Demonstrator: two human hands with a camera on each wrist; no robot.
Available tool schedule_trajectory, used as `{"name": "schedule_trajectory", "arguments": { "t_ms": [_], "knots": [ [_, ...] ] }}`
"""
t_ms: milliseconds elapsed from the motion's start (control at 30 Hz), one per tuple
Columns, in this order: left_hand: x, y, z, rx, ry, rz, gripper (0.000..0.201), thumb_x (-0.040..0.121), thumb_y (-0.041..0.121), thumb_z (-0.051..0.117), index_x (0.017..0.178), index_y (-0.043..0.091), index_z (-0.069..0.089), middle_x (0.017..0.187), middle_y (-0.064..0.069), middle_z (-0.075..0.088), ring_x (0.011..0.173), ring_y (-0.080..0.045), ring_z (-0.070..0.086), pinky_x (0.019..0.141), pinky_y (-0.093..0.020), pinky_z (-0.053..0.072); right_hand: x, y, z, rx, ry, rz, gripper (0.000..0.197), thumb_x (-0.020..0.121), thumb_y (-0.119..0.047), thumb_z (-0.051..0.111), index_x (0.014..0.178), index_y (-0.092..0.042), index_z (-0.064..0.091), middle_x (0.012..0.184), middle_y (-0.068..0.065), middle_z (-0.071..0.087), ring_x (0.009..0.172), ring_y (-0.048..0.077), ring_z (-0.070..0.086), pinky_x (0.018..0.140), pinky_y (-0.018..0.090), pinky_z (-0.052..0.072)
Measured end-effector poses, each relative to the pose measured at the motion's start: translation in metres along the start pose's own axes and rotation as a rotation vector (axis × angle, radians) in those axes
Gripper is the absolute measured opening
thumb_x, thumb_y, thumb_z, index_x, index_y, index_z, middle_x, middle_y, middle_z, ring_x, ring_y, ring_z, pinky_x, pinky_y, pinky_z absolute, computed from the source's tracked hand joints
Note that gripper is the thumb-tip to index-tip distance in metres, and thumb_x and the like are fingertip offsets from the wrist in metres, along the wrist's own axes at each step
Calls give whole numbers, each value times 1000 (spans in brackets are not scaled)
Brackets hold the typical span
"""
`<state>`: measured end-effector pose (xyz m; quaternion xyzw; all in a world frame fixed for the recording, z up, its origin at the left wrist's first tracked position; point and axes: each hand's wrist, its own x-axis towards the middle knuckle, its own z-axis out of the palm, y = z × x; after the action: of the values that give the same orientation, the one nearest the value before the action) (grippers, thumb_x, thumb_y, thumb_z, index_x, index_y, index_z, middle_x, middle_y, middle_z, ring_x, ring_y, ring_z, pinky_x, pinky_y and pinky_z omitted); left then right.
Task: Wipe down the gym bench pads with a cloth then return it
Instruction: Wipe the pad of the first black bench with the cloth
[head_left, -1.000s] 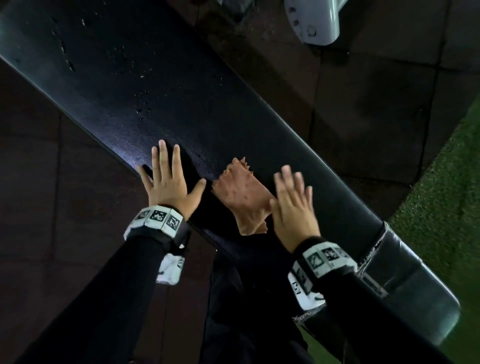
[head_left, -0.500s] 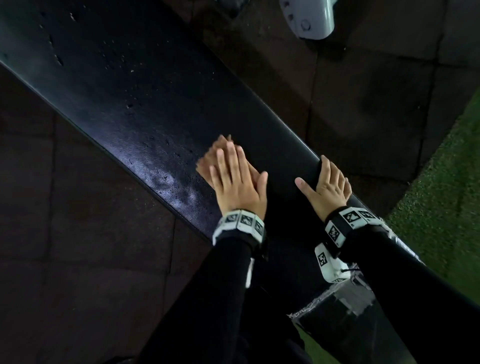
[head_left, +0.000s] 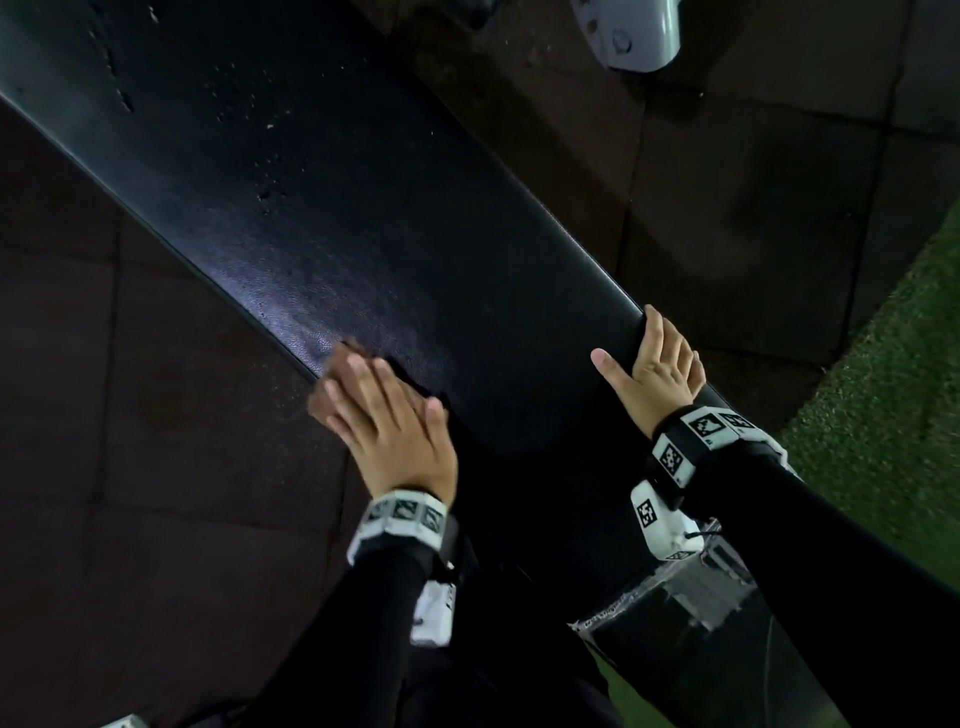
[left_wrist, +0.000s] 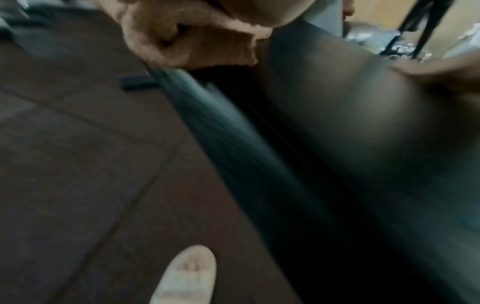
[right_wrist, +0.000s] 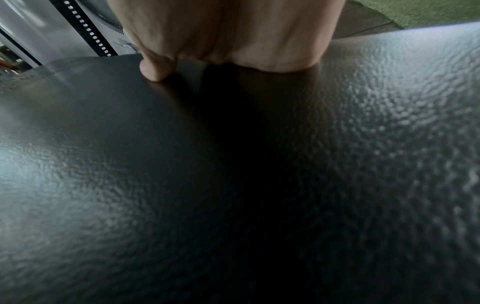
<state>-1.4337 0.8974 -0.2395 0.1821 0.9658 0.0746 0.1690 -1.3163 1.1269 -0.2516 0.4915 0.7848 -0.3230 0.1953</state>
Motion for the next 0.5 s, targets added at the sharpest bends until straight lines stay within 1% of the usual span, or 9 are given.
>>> {"name": "schedule_trajectory", "arguments": {
  "t_ms": [67, 133, 233, 300, 367, 400, 467, 500],
  "knots": [
    [-23, 24, 9, 18, -38, 96, 66, 94, 42, 30, 146, 2, 27, 154, -19, 19, 140, -47, 13, 111, -60, 10, 0, 0, 0, 3, 1, -2, 80, 80, -71, 33, 143, -39, -6, 152, -5, 4, 141, 16, 0, 113, 40, -8],
    [-29, 45, 16, 42, -55, 212, 64, 94, 42, 26, 148, 7, 24, 156, -12, 15, 143, -40, 9, 114, -56, 8, 1, 1, 1, 1, 10, -5, 81, 80, -71, 34, 143, -39, -5, 152, -5, 5, 141, 16, 1, 114, 40, -7],
    [-5, 62, 17, 19, -74, 313, 59, 98, 41, 22, 151, 15, 16, 159, -1, 5, 145, -28, -5, 117, -46, -4, 2, 2, 2, -2, 13, -4, 81, 80, -72, 34, 142, -39, -5, 152, -6, 5, 141, 15, 1, 114, 40, -7],
    [23, 64, 12, 14, -49, 340, 57, 99, 38, 27, 151, 18, 15, 160, 0, 5, 146, -26, -5, 117, -42, -6, 3, 3, 2, -1, 10, -5, 80, 80, -72, 34, 142, -40, -5, 152, -6, 4, 141, 15, 0, 114, 40, -8],
    [49, 56, 4, 14, 5, 347, 59, 98, 36, 35, 151, 15, 16, 159, -6, 9, 146, -30, 3, 118, -42, -3, 3, 4, 2, 8, 3, -8, 80, 80, -72, 34, 142, -40, -5, 152, -6, 5, 141, 15, -1, 114, 40, -8],
    [60, 48, 1, 10, 47, 326, 63, 98, 37, 38, 150, 11, 17, 158, -13, 10, 146, -33, 5, 118, -43, 0, 2, 4, 1, 14, 0, -8, 80, 80, -72, 34, 142, -40, -5, 152, -6, 5, 141, 16, -1, 114, 40, -8],
    [75, 28, -5, -8, 129, 208, 72, 96, 42, 41, 148, -1, 17, 155, -25, 10, 144, -40, 6, 118, -45, 4, 1, 3, 0, 19, 7, -10, 80, 81, -72, 35, 142, -40, -4, 152, -6, 5, 141, 16, 0, 113, 39, -8],
    [78, 17, -7, -27, 145, 126, 76, 95, 44, 41, 147, -5, 16, 154, -28, 9, 143, -42, 5, 118, -45, 4, 1, 2, 0, 19, 15, -12, 80, 81, -72, 36, 143, -39, -3, 152, -6, 6, 141, 15, 1, 113, 39, -8]
  ]
}}
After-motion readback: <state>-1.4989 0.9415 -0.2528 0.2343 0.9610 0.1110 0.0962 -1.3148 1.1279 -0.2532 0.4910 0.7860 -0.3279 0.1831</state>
